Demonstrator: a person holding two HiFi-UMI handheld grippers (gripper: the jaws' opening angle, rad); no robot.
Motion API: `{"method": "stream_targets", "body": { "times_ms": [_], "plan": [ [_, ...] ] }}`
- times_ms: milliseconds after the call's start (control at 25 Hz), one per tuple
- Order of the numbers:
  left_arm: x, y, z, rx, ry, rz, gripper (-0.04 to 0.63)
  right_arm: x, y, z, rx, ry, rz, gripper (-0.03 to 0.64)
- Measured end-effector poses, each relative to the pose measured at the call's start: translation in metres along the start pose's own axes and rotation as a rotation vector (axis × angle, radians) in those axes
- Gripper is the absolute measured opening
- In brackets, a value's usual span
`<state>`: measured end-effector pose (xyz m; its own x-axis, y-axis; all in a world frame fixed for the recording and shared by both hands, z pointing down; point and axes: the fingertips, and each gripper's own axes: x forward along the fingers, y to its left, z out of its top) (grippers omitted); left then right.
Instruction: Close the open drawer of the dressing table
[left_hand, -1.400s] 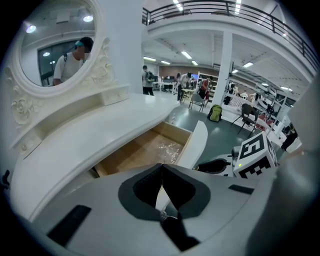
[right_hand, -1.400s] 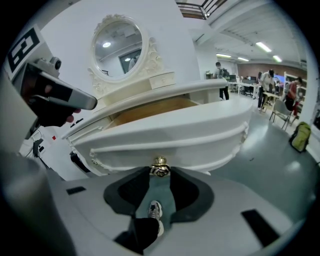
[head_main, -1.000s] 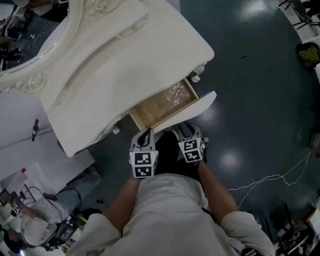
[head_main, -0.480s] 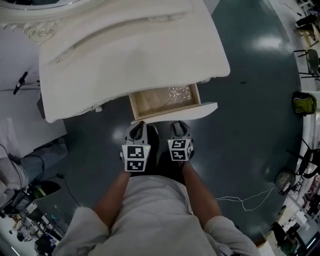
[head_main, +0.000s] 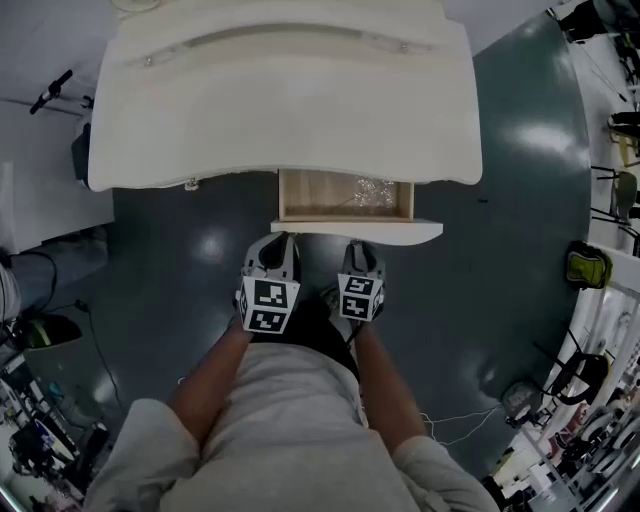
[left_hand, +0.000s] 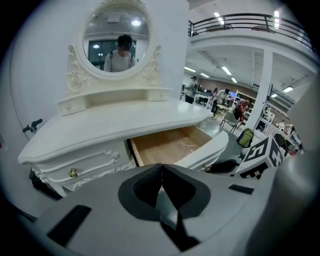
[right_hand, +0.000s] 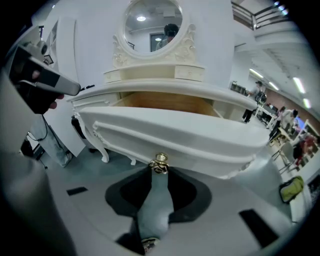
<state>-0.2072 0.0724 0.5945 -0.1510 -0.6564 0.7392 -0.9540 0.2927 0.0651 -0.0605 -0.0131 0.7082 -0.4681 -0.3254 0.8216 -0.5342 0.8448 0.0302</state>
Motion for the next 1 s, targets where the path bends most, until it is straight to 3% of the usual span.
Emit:
{"method": "stream_targets", "body": {
  "times_ms": [400, 520, 600, 640, 800, 880, 1000],
  "plan": [
    [0.001, 0.001, -0.003, 0.032, 0.01, -0.025, 0.008, 0.004, 0.002, 0.002, 0.059, -0.004, -0.007, 0.11],
    [0.002, -0.002, -0.004, 0.042, 0.013, -0.032, 0.008, 0.005, -0.001, 0.004, 0.096, -0.002, 0.005, 0.143],
    [0.002, -0.005, -0.006, 0.044, 0.018, -0.037, 0.008, 0.007, 0.002, 0.005, 0.099, -0.001, 0.033, 0.228],
    [0.002, -0.007, -0.006, 0.044, 0.02, -0.038, 0.008, 0.007, 0.004, 0.006, 0.091, -0.004, 0.044, 0.233],
    [0.005, -0.011, -0.005, 0.05, 0.02, -0.043, 0.008, 0.007, 0.003, 0.017, 0.068, -0.033, 0.018, 0.228],
    [0.004, -0.01, -0.004, 0.049, 0.018, -0.043, 0.008, 0.008, 0.0, 0.019, 0.049, -0.03, -0.012, 0.144],
    [0.004, -0.008, -0.004, 0.047, 0.021, -0.038, 0.008, 0.007, -0.001, 0.019, 0.029, -0.02, -0.013, 0.141]
  ]
}}
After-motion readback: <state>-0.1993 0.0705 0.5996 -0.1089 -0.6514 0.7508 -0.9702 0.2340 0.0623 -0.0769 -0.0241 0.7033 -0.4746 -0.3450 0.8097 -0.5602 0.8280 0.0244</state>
